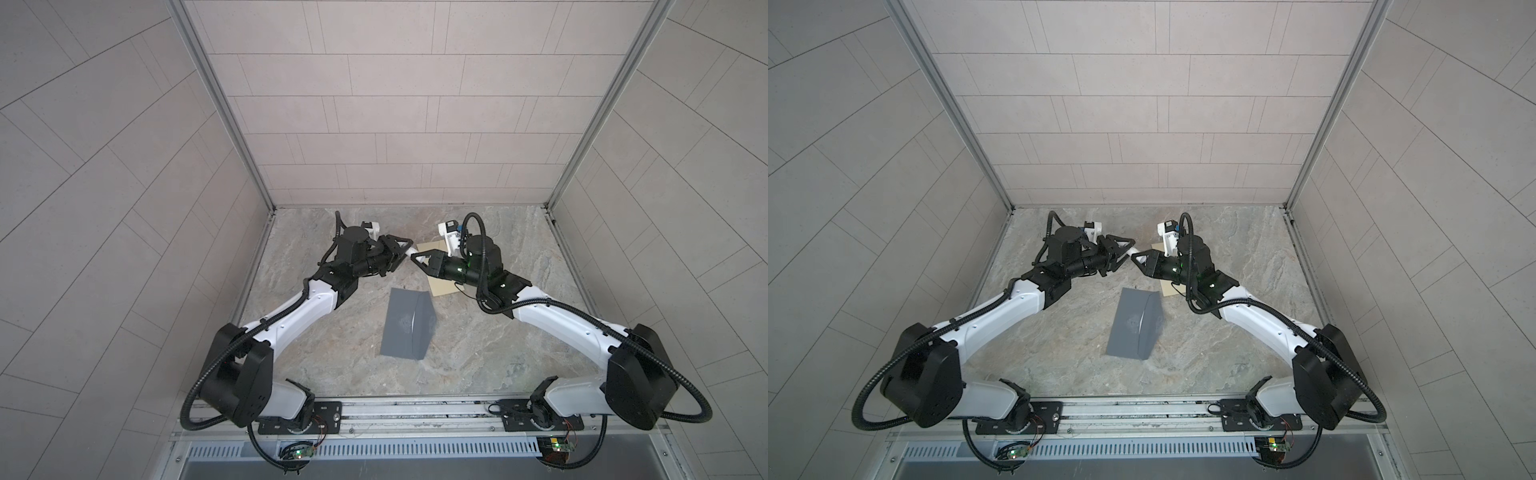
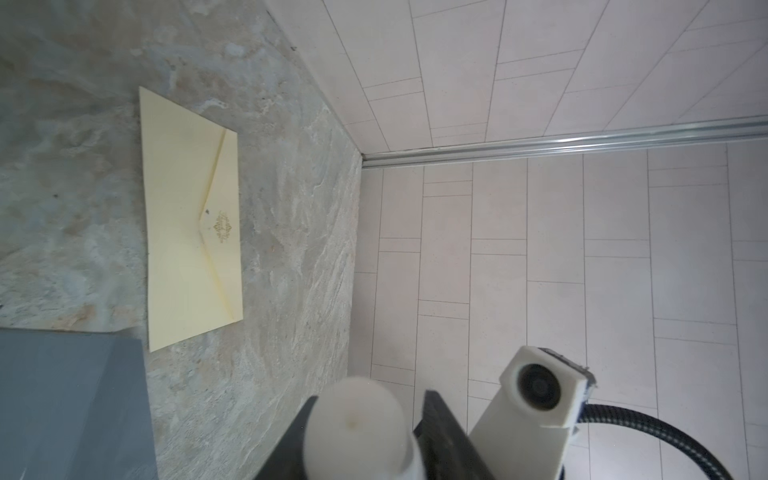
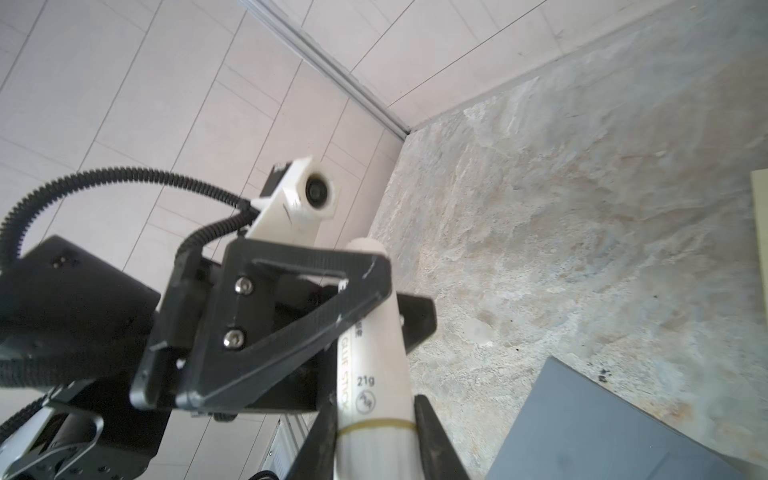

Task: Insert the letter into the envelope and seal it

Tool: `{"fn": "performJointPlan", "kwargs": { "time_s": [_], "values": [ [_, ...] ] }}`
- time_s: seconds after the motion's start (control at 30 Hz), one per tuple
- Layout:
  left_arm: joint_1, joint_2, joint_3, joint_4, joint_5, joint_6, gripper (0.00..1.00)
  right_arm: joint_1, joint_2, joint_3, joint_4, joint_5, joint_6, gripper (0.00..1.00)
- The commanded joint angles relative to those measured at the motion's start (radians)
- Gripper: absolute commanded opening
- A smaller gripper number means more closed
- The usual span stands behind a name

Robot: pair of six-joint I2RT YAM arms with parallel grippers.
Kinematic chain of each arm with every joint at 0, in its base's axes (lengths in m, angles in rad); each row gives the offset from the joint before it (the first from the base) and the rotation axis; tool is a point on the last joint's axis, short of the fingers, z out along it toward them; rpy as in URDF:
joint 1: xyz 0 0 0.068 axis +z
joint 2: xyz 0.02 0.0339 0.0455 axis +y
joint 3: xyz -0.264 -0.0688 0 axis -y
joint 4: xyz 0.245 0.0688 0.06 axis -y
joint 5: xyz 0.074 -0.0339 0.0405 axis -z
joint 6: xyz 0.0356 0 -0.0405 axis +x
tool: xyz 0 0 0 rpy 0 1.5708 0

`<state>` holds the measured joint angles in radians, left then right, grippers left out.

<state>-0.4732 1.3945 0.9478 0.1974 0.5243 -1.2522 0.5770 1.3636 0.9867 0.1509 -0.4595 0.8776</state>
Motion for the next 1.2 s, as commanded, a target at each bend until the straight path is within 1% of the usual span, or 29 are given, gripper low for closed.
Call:
{"fn": "performJointPlan", "kwargs": {
  "time_s": [0.0, 0.03, 0.1, 0.17, 0.23, 0.3, 0.33, 0.43, 0.5, 0.6, 0.83, 1.0, 1.17],
  "values": [
    [0.056, -0.07, -0.013, -0.259, -0.051, 0.148, 0.64, 0.0, -0.002, 0.102, -0.333, 0.133, -0.138, 0.02],
    [0.072, -0.081, -0.008, -0.353, -0.084, 0.198, 0.66, 0.008, 0.014, 0.139, -0.446, 0.149, -0.176, 0.02],
    [0.084, -0.091, 0.01, -0.522, -0.166, 0.307, 0.66, 0.031, 0.057, 0.212, -0.653, 0.186, -0.236, 0.01],
    [0.084, -0.075, 0.033, -0.665, -0.224, 0.414, 0.68, 0.061, 0.108, 0.273, -0.814, 0.196, -0.289, 0.01],
    [0.084, -0.036, 0.052, -0.784, -0.241, 0.498, 0.68, 0.105, 0.17, 0.329, -0.941, 0.209, -0.328, 0.01],
    [0.083, 0.016, 0.068, -0.86, -0.225, 0.565, 0.68, 0.153, 0.229, 0.374, -1.031, 0.228, -0.356, 0.01],
    [0.081, 0.04, 0.065, -0.879, -0.21, 0.578, 0.68, 0.177, 0.264, 0.401, -1.076, 0.236, -0.37, 0.01],
    [0.082, 0.083, 0.04, -0.886, -0.181, 0.6, 0.68, 0.239, 0.365, 0.491, -1.179, 0.29, -0.407, 0.01],
    [0.081, 0.097, 0.03, -0.886, -0.174, 0.613, 0.67, 0.267, 0.426, 0.544, -1.227, 0.302, -0.424, 0.01],
    [0.075, 0.112, 0.025, -0.888, -0.163, 0.626, 0.67, 0.3, 0.501, 0.604, -1.263, 0.328, -0.441, 0.01],
    [0.07, 0.127, 0.02, -0.903, -0.144, 0.657, 0.66, 0.31, 0.618, 0.699, -1.298, 0.32, -0.457, 0.02],
    [0.071, 0.141, 0.012, -0.921, -0.138, 0.677, 0.66, 0.31, 0.72, 0.804, -1.37, 0.347, -0.477, 0.03],
    [0.065, 0.16, 0.013, -0.921, -0.106, 0.706, 0.66, 0.31, 0.809, 0.904, -1.42, 0.344, -0.507, 0.05]
  ]
}}
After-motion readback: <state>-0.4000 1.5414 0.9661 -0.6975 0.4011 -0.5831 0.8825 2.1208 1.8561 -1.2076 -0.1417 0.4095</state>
